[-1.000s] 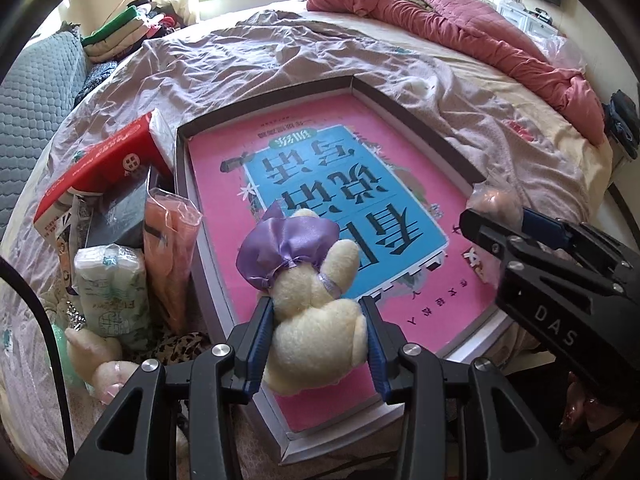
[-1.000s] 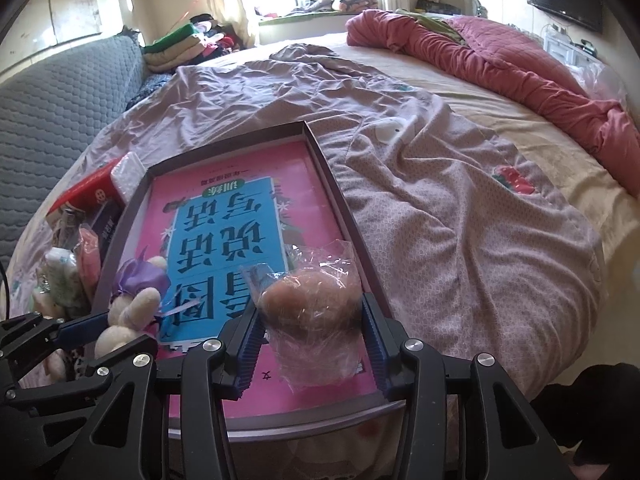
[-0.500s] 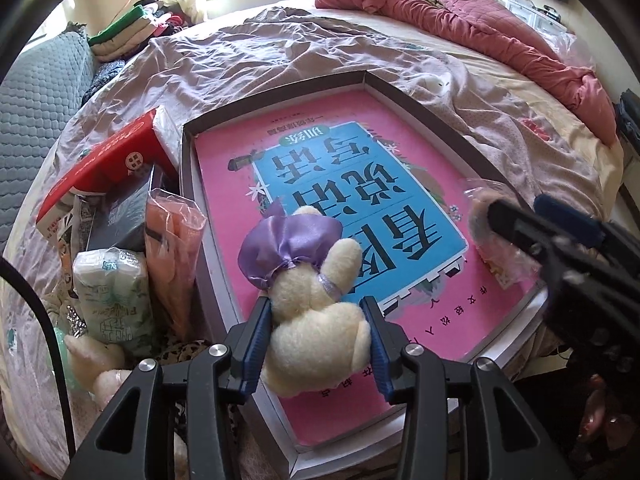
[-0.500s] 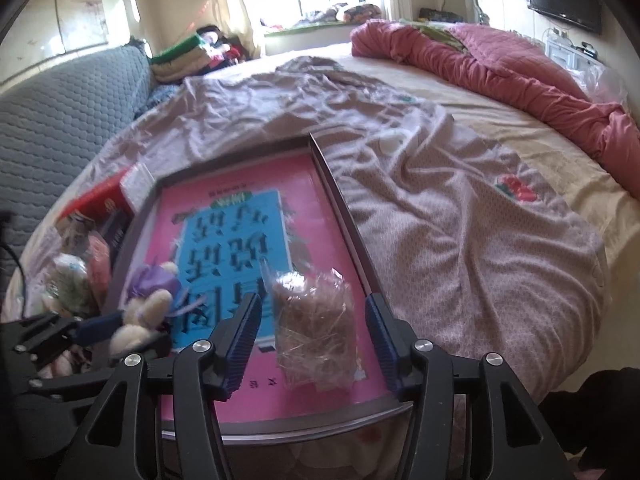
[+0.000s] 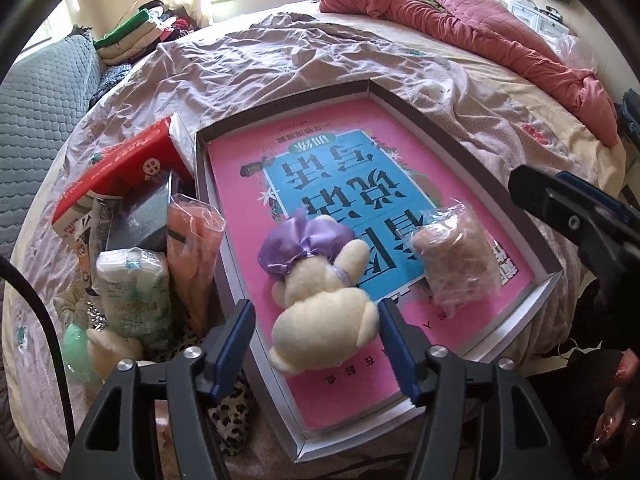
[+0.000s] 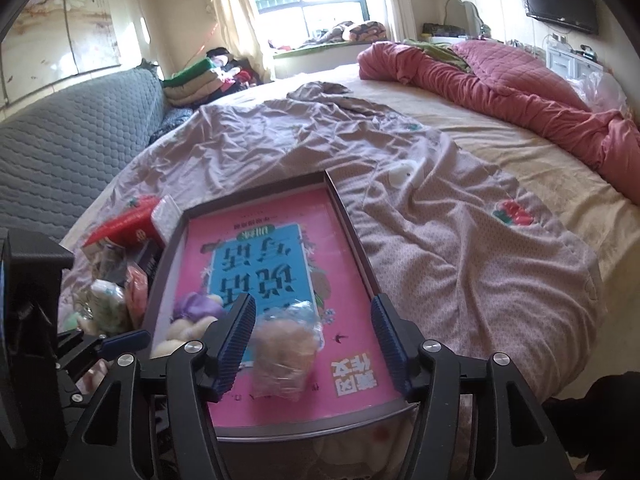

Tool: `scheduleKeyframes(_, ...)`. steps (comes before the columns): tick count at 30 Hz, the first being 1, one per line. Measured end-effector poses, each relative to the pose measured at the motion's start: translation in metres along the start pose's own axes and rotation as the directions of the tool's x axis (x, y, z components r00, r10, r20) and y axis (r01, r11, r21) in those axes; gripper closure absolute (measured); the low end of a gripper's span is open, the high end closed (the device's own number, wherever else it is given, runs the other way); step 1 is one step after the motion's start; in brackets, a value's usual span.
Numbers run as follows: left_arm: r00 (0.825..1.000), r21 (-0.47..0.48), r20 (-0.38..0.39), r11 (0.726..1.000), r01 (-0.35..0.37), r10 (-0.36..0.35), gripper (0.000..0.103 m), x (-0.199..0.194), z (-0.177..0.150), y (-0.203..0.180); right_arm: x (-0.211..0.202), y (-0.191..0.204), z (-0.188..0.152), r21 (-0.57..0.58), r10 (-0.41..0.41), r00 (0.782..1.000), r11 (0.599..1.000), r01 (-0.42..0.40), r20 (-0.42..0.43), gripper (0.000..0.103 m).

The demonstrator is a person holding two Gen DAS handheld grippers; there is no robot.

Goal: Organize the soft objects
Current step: 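Open right tool dropping the bag onto the tray while left tool releases the plush there, then withdraw both open tools from the tray back toward the pile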

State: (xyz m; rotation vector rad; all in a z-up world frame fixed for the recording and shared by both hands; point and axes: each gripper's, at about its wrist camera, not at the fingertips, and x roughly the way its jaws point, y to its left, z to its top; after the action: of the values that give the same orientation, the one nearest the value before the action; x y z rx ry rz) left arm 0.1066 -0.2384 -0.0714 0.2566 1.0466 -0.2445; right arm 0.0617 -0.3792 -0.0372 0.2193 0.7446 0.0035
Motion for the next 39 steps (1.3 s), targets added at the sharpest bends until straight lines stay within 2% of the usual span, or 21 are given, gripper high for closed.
scheduleKeyframes(5, 1.0, -0.003, 0.012, 1.0, 0.002, -0.002, 0.029, -0.01, 0.001, 0.002, -0.018, 0.006, 0.01, 0.006, 0.02, 0.999, 1.0, -0.02, 0.041, 0.034)
scheduleKeyframes(20, 0.997, -0.01, 0.065, 0.999, -0.046, 0.047, 0.028, -0.041, 0.002, 0.013, -0.052, 0.025, 0.026, -0.014, 0.057, 0.993, 0.998, -0.055, 0.104, 0.032)
scheduleKeyframes(26, 0.996, -0.018, 0.075, 0.999, -0.045, 0.047, 0.023, -0.051, 0.002, 0.019, -0.063, 0.031, 0.031, -0.014, 0.07, 0.99, 0.997, -0.069, 0.122, 0.032)
scheduleKeyframes(39, 0.988, -0.055, 0.132, 0.996, -0.067, 0.074, 0.02, -0.083, -0.001, 0.041, -0.08, 0.046, 0.037, -0.045, 0.061, 0.986, 0.998, -0.054, 0.154, 0.025)
